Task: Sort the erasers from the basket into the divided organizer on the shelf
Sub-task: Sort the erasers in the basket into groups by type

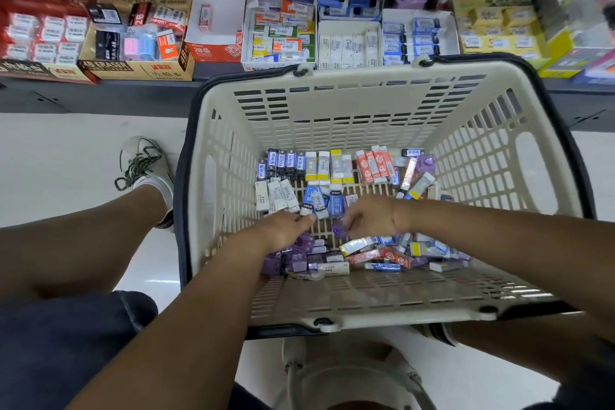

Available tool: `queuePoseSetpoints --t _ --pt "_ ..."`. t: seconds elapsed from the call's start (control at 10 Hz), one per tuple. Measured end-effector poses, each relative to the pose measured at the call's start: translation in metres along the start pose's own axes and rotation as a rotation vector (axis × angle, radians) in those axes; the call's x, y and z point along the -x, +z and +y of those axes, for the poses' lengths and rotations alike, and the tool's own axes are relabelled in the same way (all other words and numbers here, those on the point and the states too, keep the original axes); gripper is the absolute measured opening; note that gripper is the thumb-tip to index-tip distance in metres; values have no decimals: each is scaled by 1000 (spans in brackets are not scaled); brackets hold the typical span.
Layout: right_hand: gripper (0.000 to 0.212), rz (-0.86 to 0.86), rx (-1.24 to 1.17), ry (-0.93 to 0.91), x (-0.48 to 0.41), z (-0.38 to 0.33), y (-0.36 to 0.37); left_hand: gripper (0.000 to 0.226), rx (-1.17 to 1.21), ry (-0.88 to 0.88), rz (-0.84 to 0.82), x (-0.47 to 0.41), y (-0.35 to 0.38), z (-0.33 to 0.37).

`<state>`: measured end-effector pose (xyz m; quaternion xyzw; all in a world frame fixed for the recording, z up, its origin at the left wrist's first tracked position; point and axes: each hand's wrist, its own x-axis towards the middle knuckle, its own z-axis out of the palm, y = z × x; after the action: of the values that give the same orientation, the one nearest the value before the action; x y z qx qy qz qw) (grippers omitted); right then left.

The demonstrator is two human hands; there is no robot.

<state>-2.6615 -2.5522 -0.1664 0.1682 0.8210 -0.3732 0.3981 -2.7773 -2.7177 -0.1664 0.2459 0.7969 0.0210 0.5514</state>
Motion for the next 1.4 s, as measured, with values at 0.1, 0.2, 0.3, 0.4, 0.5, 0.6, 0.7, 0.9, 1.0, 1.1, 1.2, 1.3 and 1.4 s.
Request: queuePoseSetpoints --t 0.1,0.2,0.3,0.4,0.5,0.6,0.7,0.9,1.0,1.1,1.2,1.3,1.4 --pt "42 -84 292 -7 8 10 22 67 11 18 -14 4 1 4" --pt "39 83 350 -15 6 12 38 66 21 19 -7 7 1 6" --pt "28 205 311 100 0 14 42 63 17 29 -3 10 0 7" --pt "29 135 241 243 -5 21 40 63 15 35 -7 12 0 7" --pt "36 13 212 292 -2 26 31 64 25 26 -14 12 0 7" --pt "35 -57 15 349 8 24 8 66 13 28 -26 12 -1 8" --pt "31 109 -483 440 11 19 -20 66 0 29 -37 10 -1 10" --pt "33 624 -1035 405 -27 5 -36 64 24 34 -49 10 0 12" --pt "31 710 -870 419 -62 16 -28 63 39 34 -53 11 -1 12" --pt "28 773 -700 433 -69 15 -25 63 44 32 -60 9 -1 11" --pt "25 747 -551 424 -69 11 -21 64 43 33 -63 7 0 11" --pt "21 753 -463 420 -68 8 -16 65 42 34 -64 7 0 11" --pt "22 734 -327 417 -64 5 -14 65 44 36 -64 7 0 11"
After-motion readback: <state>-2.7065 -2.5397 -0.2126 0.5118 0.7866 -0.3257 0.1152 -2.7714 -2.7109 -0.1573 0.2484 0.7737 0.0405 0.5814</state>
